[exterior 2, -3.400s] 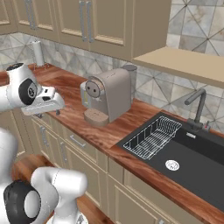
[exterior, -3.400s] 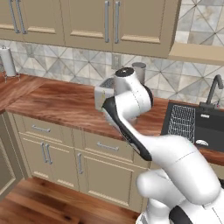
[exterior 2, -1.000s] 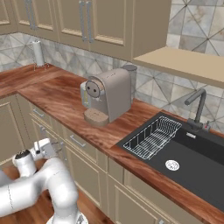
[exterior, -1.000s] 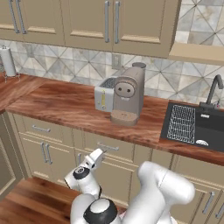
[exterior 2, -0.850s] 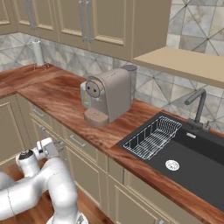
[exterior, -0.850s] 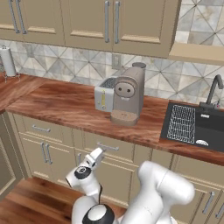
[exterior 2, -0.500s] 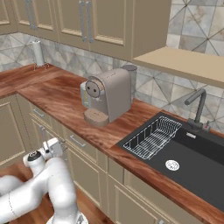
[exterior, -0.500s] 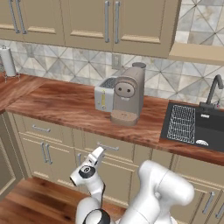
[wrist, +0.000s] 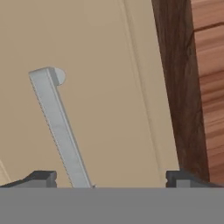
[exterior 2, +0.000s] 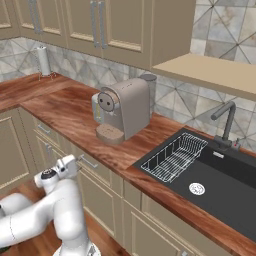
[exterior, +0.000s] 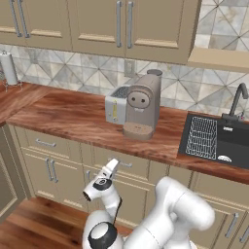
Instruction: Take a straw from the drawer in front and place it inside the glass cup on the dining counter.
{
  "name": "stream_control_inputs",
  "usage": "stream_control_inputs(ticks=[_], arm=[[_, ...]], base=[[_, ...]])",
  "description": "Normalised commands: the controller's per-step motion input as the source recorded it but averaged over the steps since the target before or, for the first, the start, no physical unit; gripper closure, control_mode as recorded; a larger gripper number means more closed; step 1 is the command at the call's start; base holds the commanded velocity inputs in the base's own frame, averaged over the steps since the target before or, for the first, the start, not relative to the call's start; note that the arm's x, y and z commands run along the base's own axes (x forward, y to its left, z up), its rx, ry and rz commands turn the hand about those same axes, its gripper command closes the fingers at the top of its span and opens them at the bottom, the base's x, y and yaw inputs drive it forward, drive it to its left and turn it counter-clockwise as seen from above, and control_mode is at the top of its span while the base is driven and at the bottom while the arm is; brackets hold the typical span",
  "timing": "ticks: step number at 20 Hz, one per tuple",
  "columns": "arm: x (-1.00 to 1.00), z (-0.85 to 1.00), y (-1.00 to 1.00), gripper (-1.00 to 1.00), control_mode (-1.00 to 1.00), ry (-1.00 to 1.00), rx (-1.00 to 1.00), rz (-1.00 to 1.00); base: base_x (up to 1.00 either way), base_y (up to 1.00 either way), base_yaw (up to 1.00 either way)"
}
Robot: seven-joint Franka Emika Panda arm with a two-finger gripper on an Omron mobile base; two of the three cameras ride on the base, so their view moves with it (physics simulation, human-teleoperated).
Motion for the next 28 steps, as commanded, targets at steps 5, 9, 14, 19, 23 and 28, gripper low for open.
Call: stream_control_inputs(ticks=[5, 9, 14, 19, 23, 28], arm=[[0.51, -0.33, -0.01, -1.00, -1.00, 0.00, -0.03, 0.05], [0.45, -0.43, 0.00, -1.00, -1.00, 0.00, -0.05, 0.04], [0.36, -0.48, -0.01, -1.00, -1.00, 0.00, -0.06, 0.03], [0.32, -0.51, -0.03, -1.00, -1.00, 0.00, -0.07, 0.04], [0.29, -0.47, -0.03, -1.00, -1.00, -0.01, -0.08, 0.03], [0.15, -0.19, -0.01, 1.00, -1.00, -0.13, -0.09, 0.04]], base=[[0.00, 0.00, 0.00], [0.00, 0.00, 0.00], [0.00, 0.00, 0.00], [0.00, 0.00, 0.00], [0.00, 0.00, 0.00], [0.00, 0.00, 0.00]])
